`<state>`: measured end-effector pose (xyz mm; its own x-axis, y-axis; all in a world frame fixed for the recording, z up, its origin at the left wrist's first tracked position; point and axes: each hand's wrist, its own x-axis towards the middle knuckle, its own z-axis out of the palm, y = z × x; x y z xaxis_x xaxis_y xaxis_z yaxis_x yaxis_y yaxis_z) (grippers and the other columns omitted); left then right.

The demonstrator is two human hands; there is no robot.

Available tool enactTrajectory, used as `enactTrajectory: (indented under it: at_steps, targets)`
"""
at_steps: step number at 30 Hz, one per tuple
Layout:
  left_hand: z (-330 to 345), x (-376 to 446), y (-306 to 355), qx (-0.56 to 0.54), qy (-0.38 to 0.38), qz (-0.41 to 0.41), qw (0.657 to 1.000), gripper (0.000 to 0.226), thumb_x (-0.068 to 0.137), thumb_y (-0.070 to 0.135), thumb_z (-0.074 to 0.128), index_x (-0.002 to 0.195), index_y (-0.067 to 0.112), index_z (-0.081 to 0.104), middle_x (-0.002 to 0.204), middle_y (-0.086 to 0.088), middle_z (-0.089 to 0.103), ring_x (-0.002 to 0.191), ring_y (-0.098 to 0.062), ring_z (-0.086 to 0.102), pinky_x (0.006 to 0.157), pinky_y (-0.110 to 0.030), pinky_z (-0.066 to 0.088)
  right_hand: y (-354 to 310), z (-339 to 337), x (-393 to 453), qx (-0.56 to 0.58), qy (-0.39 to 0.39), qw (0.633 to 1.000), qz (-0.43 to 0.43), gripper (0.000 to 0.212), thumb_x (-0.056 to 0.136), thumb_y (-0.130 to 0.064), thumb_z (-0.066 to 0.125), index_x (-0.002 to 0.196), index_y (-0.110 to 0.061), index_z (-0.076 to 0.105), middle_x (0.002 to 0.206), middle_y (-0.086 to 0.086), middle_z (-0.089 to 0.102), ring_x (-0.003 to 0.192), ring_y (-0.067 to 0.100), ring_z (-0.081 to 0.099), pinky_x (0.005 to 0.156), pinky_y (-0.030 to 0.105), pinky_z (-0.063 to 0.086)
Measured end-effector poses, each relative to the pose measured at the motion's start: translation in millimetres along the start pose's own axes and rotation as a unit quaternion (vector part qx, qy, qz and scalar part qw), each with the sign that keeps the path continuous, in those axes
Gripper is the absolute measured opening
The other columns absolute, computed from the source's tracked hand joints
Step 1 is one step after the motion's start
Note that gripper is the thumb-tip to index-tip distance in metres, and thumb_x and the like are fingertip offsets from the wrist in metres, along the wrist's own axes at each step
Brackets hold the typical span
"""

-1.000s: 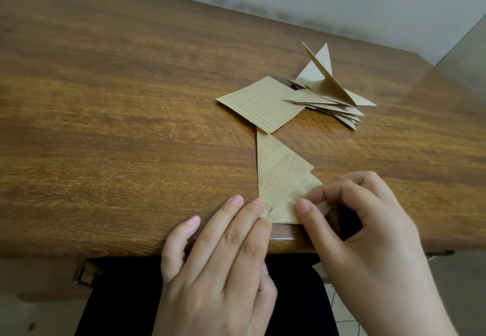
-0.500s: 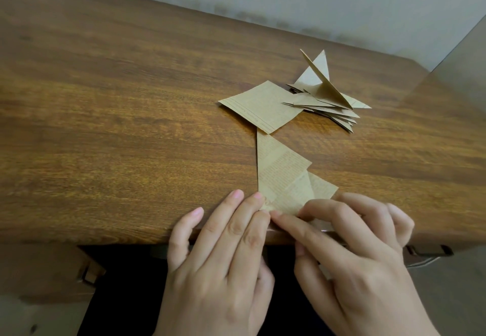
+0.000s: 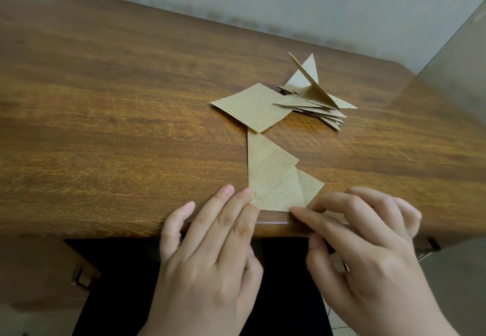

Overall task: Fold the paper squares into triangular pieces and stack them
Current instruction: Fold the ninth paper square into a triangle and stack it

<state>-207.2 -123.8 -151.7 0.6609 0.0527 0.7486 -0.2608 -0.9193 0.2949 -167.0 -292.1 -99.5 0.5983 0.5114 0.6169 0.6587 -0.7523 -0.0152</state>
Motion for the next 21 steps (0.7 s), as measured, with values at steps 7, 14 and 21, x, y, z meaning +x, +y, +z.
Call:
enactTrajectory:
  at_steps: [7, 14, 21]
  targets:
    - [-3.2, 0.4, -1.2, -0.001, -0.017, 0.003, 1.0, 0.036, 0.077, 0.013, 0.052, 0.108, 0.015, 0.07, 0.125, 0.006, 0.062, 0.123, -0.009, 0.05, 0.103, -0.036, 0.028, -14.7, 11.3, 10.6, 0.053, -0.039, 0.997, -0.041, 0.033, 0.083, -0.02, 0.05, 0.107, -0.021, 0.072, 0.106, -0.008, 0.066, 0.102, 0.012, 0.057, 0.088, 0.033, 0.032]
    - [-5.3, 1.3, -2.0, -0.011, -0.027, 0.005, 1.0, 0.035, 0.078, 0.014, 0.052, 0.107, 0.015, 0.071, 0.126, 0.006, 0.062, 0.124, -0.009, 0.049, 0.104, -0.036, 0.028, -5.3, 12.5, 6.7, 0.076, -0.034, 0.995, -0.046, 0.029, 0.087, -0.016, 0.051, 0.105, -0.014, 0.073, 0.105, -0.003, 0.067, 0.1, 0.014, 0.061, 0.089, 0.032, 0.04]
    - [-11.9, 8.7, -8.1, -0.057, -0.019, 0.01, 0.998, 0.029, 0.077, 0.019, 0.052, 0.097, 0.017, 0.073, 0.118, 0.009, 0.065, 0.119, -0.006, 0.053, 0.105, -0.042, 0.025, 5.0, 3.1, 10.3, 0.121, -0.086, 0.987, -0.065, 0.022, 0.085, -0.024, 0.062, 0.105, -0.017, 0.069, 0.108, -0.006, 0.063, 0.105, 0.016, 0.059, 0.089, 0.035, 0.044]
